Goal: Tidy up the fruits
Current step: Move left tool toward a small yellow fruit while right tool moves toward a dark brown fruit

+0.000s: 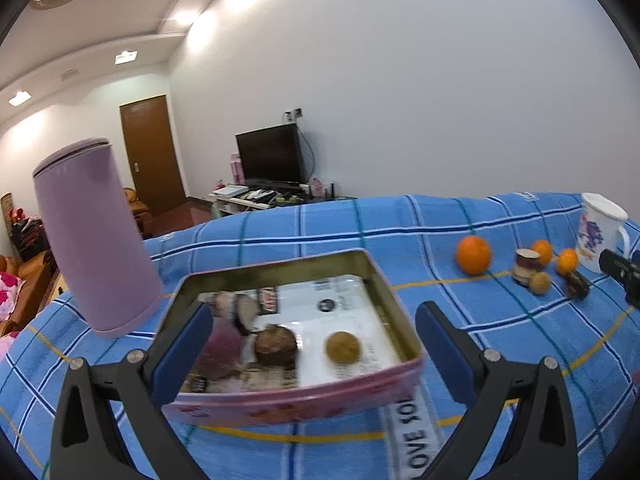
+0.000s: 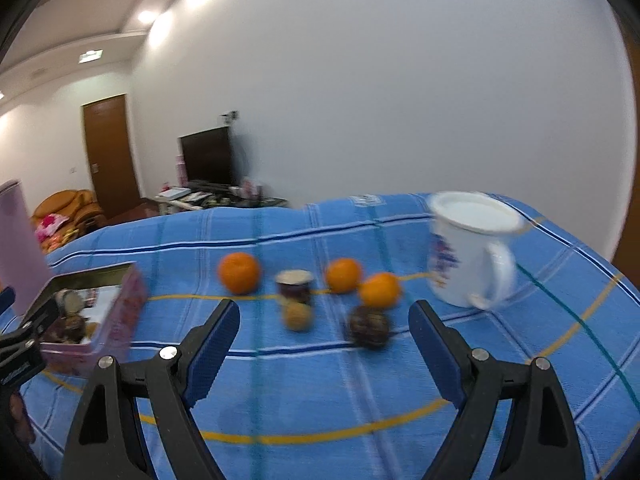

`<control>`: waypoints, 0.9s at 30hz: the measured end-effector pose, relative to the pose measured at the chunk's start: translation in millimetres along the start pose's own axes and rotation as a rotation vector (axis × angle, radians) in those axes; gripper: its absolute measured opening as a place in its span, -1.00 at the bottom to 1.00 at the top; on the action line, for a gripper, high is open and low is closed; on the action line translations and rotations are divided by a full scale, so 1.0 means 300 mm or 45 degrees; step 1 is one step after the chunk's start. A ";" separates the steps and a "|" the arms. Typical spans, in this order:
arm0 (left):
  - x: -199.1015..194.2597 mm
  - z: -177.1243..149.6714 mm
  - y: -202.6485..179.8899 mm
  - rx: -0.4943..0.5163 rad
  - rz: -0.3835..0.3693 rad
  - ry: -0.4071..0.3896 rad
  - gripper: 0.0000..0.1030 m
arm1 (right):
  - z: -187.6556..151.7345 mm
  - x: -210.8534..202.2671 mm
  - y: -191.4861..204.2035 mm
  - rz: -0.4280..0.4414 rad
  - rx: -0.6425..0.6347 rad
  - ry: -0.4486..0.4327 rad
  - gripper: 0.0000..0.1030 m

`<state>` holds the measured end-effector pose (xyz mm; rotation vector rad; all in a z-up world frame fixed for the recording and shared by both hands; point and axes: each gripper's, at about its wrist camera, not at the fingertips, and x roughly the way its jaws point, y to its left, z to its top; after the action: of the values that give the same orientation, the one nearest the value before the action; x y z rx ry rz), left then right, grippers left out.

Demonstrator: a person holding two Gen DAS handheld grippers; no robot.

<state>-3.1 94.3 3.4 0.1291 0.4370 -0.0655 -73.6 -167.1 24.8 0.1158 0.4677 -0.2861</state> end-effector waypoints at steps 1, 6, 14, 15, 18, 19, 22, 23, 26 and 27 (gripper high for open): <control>-0.005 0.001 -0.017 0.004 -0.011 -0.001 1.00 | 0.000 0.002 -0.027 -0.012 0.017 0.007 0.70; -0.028 0.005 -0.116 0.064 -0.074 -0.006 1.00 | 0.000 0.030 -0.179 -0.071 0.154 0.086 0.70; -0.020 0.015 -0.293 0.126 -0.196 0.080 1.00 | -0.018 0.089 -0.247 0.018 0.240 0.244 0.70; -0.012 0.018 -0.320 0.140 -0.201 0.105 1.00 | -0.013 0.099 -0.239 0.047 0.235 0.259 0.70; 0.011 0.017 -0.357 0.139 -0.221 0.161 1.00 | 0.008 0.145 -0.225 0.159 0.276 0.338 0.70; 0.020 0.015 -0.367 0.140 -0.218 0.179 1.00 | 0.015 0.171 -0.219 0.187 0.285 0.377 0.70; 0.039 0.013 -0.384 0.150 -0.206 0.218 1.00 | 0.024 0.237 -0.188 0.200 0.235 0.433 0.70; 0.041 0.013 -0.385 0.149 -0.208 0.223 1.00 | 0.024 0.252 -0.179 0.196 0.218 0.437 0.70; 0.049 0.011 -0.391 0.154 -0.207 0.243 1.00 | 0.018 0.297 -0.161 0.222 0.207 0.470 0.61; 0.054 0.011 -0.394 0.156 -0.209 0.252 1.00 | 0.013 0.312 -0.152 0.225 0.193 0.486 0.54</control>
<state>2.1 -23.6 -13.7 0.2210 0.6408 -0.2422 -5.6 -234.1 -16.8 0.3619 0.8091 -0.1238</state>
